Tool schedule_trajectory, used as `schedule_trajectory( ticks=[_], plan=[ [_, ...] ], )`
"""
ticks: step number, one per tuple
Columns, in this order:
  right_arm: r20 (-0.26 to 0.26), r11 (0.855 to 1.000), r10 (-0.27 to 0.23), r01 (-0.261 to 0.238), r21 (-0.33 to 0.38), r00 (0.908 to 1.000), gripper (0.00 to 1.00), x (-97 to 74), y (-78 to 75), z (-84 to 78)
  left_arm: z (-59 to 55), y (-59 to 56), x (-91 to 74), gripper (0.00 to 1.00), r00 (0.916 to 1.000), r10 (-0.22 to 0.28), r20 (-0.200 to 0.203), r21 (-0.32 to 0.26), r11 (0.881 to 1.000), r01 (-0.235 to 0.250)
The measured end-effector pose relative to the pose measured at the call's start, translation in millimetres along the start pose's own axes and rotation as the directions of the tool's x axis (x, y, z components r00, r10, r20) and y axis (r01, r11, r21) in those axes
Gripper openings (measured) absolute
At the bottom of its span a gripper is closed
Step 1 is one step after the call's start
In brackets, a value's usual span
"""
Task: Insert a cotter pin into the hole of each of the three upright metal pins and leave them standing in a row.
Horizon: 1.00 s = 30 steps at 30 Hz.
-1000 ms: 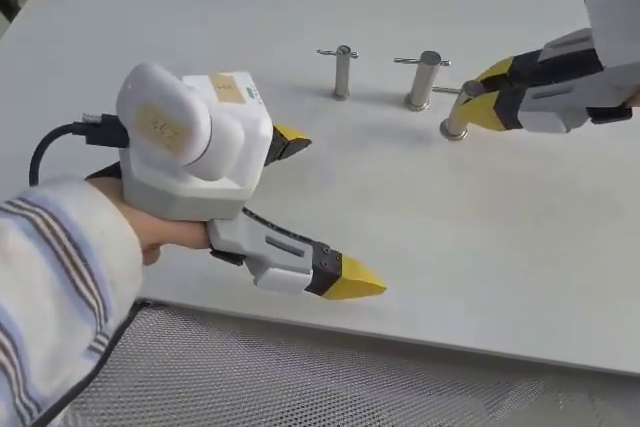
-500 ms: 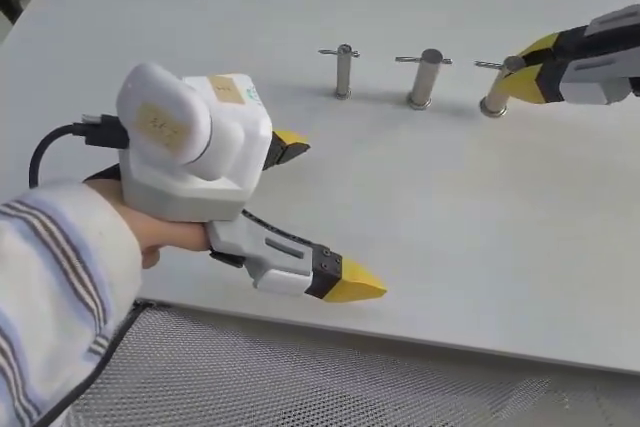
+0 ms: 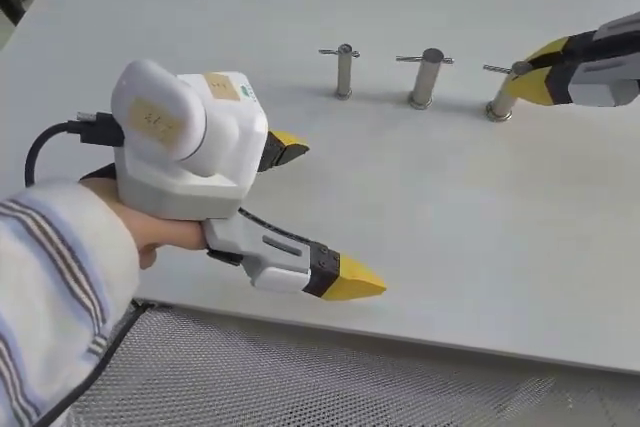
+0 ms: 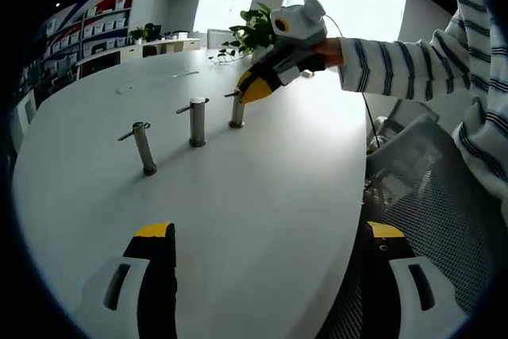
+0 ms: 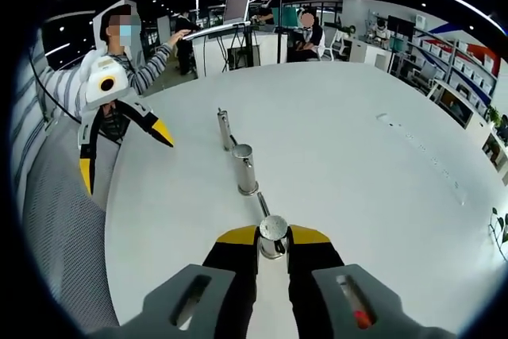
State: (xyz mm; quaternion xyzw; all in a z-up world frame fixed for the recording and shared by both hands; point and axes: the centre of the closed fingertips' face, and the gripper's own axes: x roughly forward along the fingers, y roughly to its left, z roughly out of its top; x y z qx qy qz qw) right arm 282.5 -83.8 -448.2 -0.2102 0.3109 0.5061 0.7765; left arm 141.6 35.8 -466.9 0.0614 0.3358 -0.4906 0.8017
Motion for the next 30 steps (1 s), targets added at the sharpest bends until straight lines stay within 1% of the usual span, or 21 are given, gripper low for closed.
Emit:
schedule_trajectory(
  ticks=[3, 6, 10, 12, 13, 14, 15, 16, 18, 19, 22, 24, 25, 27, 29, 30],
  plan=[
    [0.002, 1.0, 0.008, -0.008, -0.009, 1.0, 0.08, -1.6, 2.0, -1.2, 1.3, -0.8, -0.1, 0.97, 0.9999, -0.004, 0.011, -0.01, 1.0, 0.004],
    [0.001, 1.0, 0.015, -0.015, -0.005, 0.9999, 0.08, -1.8, 1.9, -1.7, 5.4, -2.3, -1.1, 0.97, 0.9995, -0.011, 0.031, -0.023, 1.0, 0.012],
    [0.011, 0.999, 0.017, -0.017, 0.03, 0.9998, 0.08, -2.2, 1.2, -1.7, 8.9, -1.6, -1.8, 0.96, 0.9991, -0.006, 0.042, -0.029, 1.0, 0.007],
    [0.011, 1.0, 0.011, -0.011, 0.014, 0.9999, 0.09, -1.6, 1.1, -2.2, 9.2, -1.2, -2.4, 0.96, 0.9991, -0.002, 0.042, -0.025, 1.0, 0.003],
    [0.0, 1.0, 0.006, -0.006, -0.014, 1.0, 0.09, -0.8, 0.9, -3.7, 9.1, -0.6, -3.0, 0.96, 0.9992, 0.002, 0.04, -0.024, 1.0, -0.001],
    [-0.042, 0.998, -0.005, 0.002, -0.059, 0.9991, 0.09, 0.2, 0.1, -10.2, 8.8, -0.3, -3.5, 0.96, 0.9992, 0.004, 0.038, -0.023, 1.0, -0.003],
    [-0.065, 0.997, -0.009, 0.004, -0.075, 0.9979, 0.09, 1.5, 0.4, -14.2, 8.2, -0.2, -4.3, 0.96, 0.9994, 0.005, 0.035, -0.021, 1.0, -0.005],
    [-0.069, 0.997, -0.011, 0.006, -0.075, 0.9976, 0.09, 2.3, 0.6, -15.4, 7.9, -0.5, -5.0, 0.96, 0.9995, 0.005, 0.033, -0.02, 1.0, -0.004],
    [-0.06, 0.999, -0.013, 0.01, -0.051, 0.9981, 0.09, 5.3, 1.0, -17.3, 8.4, -1.0, -7.3, 0.96, 0.9994, 0.007, 0.033, -0.019, 1.0, -0.006],
    [-0.047, 1.0, -0.017, 0.016, -0.026, 0.9988, 0.09, 4.9, 0.5, -16.8, 8.8, -0.9, -8.4, 0.96, 0.9994, 0.009, 0.034, -0.019, 1.0, -0.008],
    [-0.025, 1.0, -0.023, 0.023, -0.003, 0.9994, 0.15, 1.7, -1.9, -15.4, 9.5, 0.5, -12.4, 0.96, 0.999, 0.021, 0.039, -0.022, 1.0, -0.02],
    [-0.026, 1.0, -0.029, 0.029, -0.003, 0.9992, 0.17, -2.3, -2.2, -14.5, 10.3, 2.0, -15.3, 0.96, 0.9986, 0.03, 0.043, -0.023, 0.999, -0.029],
    [-0.027, 0.998, -0.051, 0.05, -0.023, 0.9983, 0.17, -5.1, -6.0, -14.4, 11.5, 2.4, -17.0, 0.96, 0.9983, 0.033, 0.048, -0.023, 0.999, -0.032],
    [-0.02, 0.998, -0.065, 0.065, -0.011, 0.9977, 0.2, -12.2, -6.1, -11.6, 16.8, 3.0, -20.6, 0.96, 0.9969, 0.036, 0.07, -0.031, 0.999, -0.034],
    [0.008, 0.997, -0.078, 0.078, 0.009, 0.9969, 0.26, -18.7, -7.4, -5.7, 23.9, 5.1, -26.0, 0.96, 0.9946, 0.046, 0.093, -0.03, 0.999, -0.043],
    [0.025, 0.996, -0.086, 0.085, 0.018, 0.996, 0.28, -24.1, -7.5, -1.8, 28.6, 8.4, -29.4, 0.96, 0.9923, 0.061, 0.108, -0.027, 0.998, -0.058]
  ],
)
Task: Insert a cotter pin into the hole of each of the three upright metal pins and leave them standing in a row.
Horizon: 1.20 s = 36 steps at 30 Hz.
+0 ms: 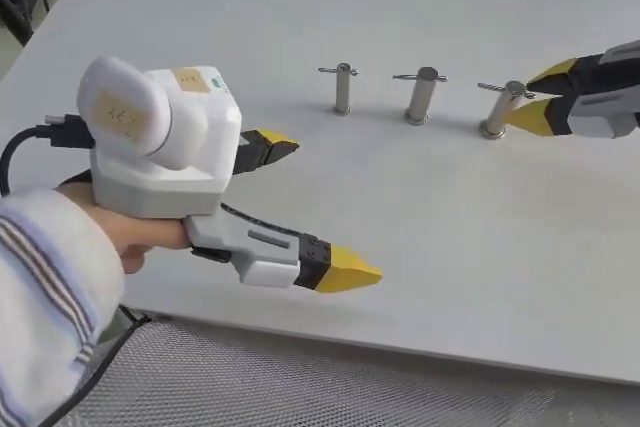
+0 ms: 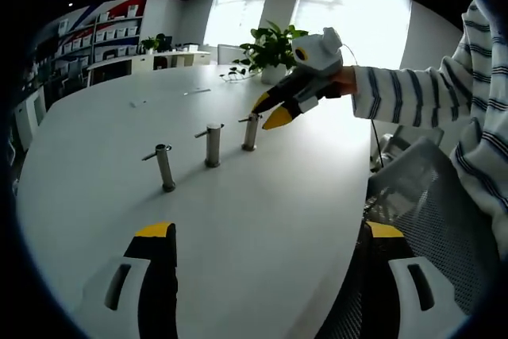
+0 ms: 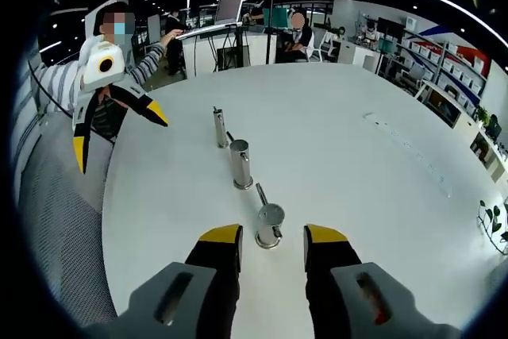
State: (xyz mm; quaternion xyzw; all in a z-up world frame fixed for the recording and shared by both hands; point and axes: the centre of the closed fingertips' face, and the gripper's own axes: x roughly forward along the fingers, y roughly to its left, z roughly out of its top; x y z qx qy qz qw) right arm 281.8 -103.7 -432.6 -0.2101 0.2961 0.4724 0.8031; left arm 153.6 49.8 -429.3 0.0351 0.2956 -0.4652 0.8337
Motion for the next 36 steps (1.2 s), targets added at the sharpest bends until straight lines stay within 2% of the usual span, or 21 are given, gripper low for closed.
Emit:
schedule_trajectory(
  ticks=[1, 3, 5, 7, 11, 14, 19, 23, 25, 29, 33, 36],
  plan=[
    [0.014, 1.0, -0.004, 0.004, 0.005, 0.9999, 0.3, -3.6, 0.1, 3.0, 3.7, 2.3, -1.9, 0.96, 0.9999, 0.01, 0.012, 0.001, 1.0, -0.01],
    [0.04, 1.0, -0.013, 0.012, 0.025, 0.9991, 0.35, -16.4, 13.2, 12.4, 12.0, 8.3, -6.4, 0.96, 0.9986, 0.034, 0.039, 0.0, 0.999, -0.035],
    [0.062, 0.999, -0.032, 0.029, 0.04, 0.9976, 0.45, -24.7, 13.9, 17.0, 19.9, 15.0, -10.6, 0.96, 0.9957, 0.065, 0.066, -0.003, 0.998, -0.065],
    [0.076, 0.998, -0.041, 0.038, 0.04, 0.9962, 0.54, -33.5, 22.8, 20.9, 26.8, 20.5, -14.4, 0.96, 0.9914, 0.091, 0.094, -0.013, 0.996, -0.09],
    [0.096, 0.997, -0.056, 0.05, 0.062, 0.9938, 0.62, -46.2, 29.5, 23.4, 36.2, 27.5, -21.1, 0.96, 0.9826, 0.128, 0.135, -0.034, 0.992, -0.124],
    [0.114, 0.991, -0.083, 0.07, 0.111, 0.99, 0.67, -56.6, 34.2, 24.7, 40.5, 29.2, -25.1, 0.96, 0.9767, 0.143, 0.16, -0.054, 0.989, -0.136],
    [0.122, 0.981, -0.111, 0.089, 0.173, 0.9863, 0.8, -70.2, 43.0, 22.9, 42.3, 29.9, -28.8, 0.96, 0.9707, 0.157, 0.182, -0.077, 0.986, -0.145],
    [0.138, 0.967, -0.154, 0.121, 0.224, 0.9784, 0.81, -79.7, 46.9, 18.7, 39.1, 30.1, -30.2, 0.97, 0.9703, 0.167, 0.175, -0.09, 0.984, -0.153],
    [0.138, 0.962, -0.159, 0.122, 0.243, 0.9776, 0.82, -82.3, 49.8, 15.1, 37.3, 29.2, -31.2, 0.97, 0.9714, 0.167, 0.169, -0.096, 0.984, -0.153],
    [0.16, 0.948, -0.155, 0.101, 0.303, 0.9748, 0.82, -86.8, 59.4, 6.4, 34.5, 28.4, -33.7, 0.97, 0.9724, 0.167, 0.163, -0.107, 0.983, -0.151],
    [0.16, 0.94, -0.16, 0.101, 0.327, 0.974, 0.84, -90.0, 62.5, -1.8, 33.0, 30.2, -39.4, 0.97, 0.9689, 0.177, 0.173, -0.138, 0.978, -0.154],
    [0.162, 0.919, -0.158, 0.085, 0.384, 0.9741, 0.87, -91.1, 65.3, -8.2, 29.5, 29.8, -42.1, 0.97, 0.9682, 0.184, 0.17, -0.153, 0.976, -0.158]
  ],
)
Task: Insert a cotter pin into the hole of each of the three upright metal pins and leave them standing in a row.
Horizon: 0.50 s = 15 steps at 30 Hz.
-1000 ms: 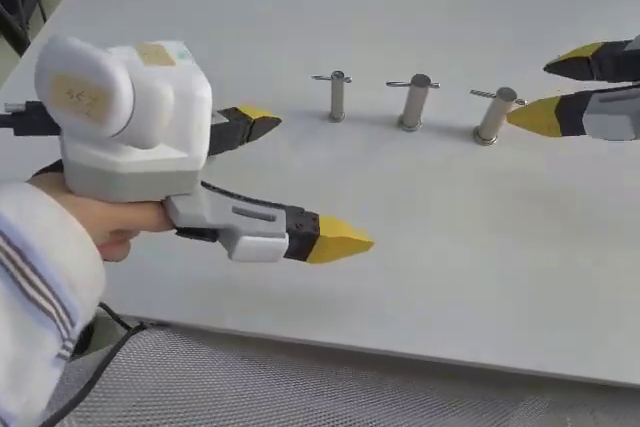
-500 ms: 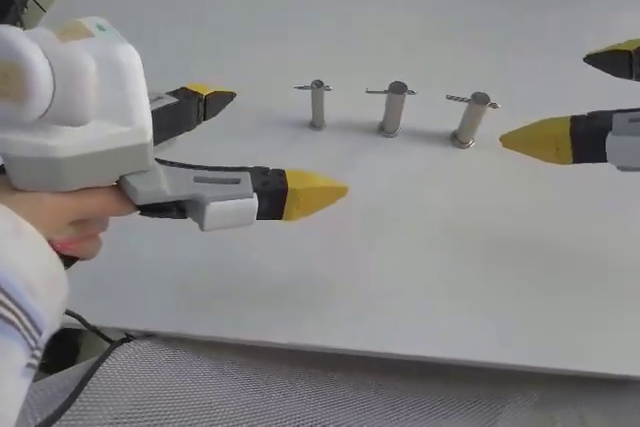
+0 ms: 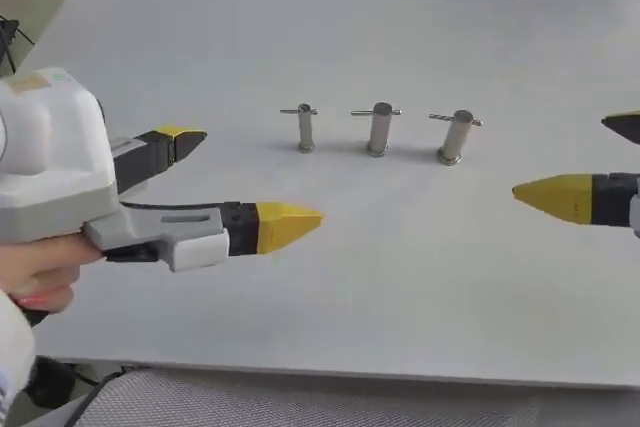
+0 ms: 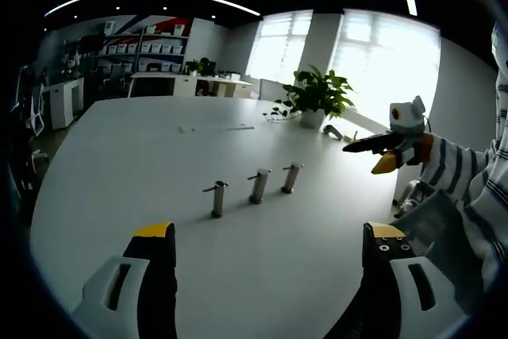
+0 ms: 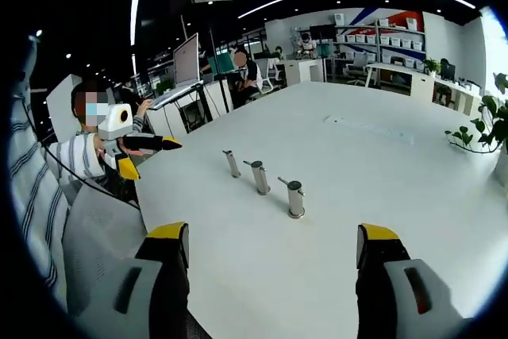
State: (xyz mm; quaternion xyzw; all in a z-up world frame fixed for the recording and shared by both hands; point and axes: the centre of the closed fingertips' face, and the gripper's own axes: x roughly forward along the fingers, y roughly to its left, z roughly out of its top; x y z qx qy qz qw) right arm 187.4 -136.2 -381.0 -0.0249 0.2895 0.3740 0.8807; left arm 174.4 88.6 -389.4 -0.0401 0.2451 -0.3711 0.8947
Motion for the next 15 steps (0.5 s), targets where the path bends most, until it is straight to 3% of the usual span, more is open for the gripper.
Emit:
schedule_trajectory(
  ticks=[8, 15],
  plan=[
    [0.003, 0.999, -0.031, 0.031, 0.031, 0.9995, 0.93, -3.7, -2.0, -4.8, -17.2, 1.5, -9.4, 0.98, 0.9993, 0.016, -0.035, -0.031, 0.999, -0.017],
    [-0.012, 0.999, -0.018, 0.018, 0.029, 0.9998, 0.94, -3.4, -0.6, -4.5, -25.0, 4.8, -14.8, 0.98, 0.9981, 0.037, -0.048, -0.062, 0.997, -0.04]
  ],
)
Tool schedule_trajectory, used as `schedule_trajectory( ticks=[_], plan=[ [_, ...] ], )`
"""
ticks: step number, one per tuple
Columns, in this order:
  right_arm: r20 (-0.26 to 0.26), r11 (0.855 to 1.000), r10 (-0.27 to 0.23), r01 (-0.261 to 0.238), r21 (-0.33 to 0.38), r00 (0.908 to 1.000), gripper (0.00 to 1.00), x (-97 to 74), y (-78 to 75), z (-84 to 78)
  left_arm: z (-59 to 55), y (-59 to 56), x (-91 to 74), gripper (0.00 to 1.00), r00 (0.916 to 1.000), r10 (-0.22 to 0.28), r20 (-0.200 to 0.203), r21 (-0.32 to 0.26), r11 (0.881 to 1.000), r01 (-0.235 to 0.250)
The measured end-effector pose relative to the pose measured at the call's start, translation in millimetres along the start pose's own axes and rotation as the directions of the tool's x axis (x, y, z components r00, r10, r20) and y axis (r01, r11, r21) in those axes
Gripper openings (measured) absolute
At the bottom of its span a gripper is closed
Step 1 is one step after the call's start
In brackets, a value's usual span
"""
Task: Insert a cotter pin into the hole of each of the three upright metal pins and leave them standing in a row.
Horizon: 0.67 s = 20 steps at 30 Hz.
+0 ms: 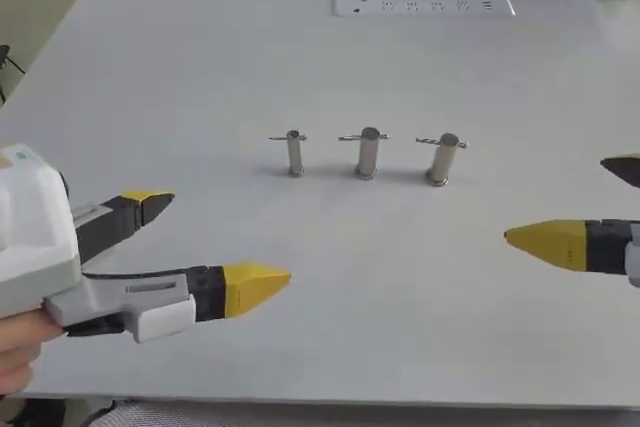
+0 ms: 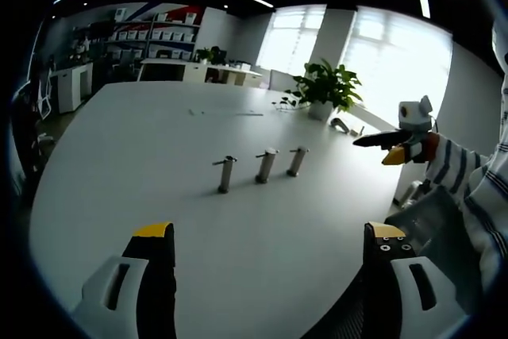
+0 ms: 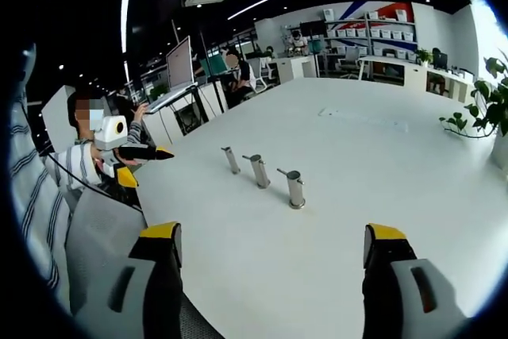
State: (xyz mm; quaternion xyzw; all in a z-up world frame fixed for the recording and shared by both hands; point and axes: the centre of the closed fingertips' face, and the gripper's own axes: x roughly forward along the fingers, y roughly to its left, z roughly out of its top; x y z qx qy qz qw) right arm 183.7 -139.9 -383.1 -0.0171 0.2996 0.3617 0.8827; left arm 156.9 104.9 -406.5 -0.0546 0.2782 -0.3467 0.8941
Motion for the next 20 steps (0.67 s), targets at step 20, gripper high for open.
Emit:
schedule_trajectory(
  ticks=[20],
  plan=[
    [-0.033, 1.0, -0.018, 0.018, 0.003, 0.9993, 0.9, 4.4, -4.3, 4.0, -2.5, 10.2, -5.7, 0.98, 0.9989, 0.048, -0.003, -0.054, 0.997, -0.048]
  ],
)
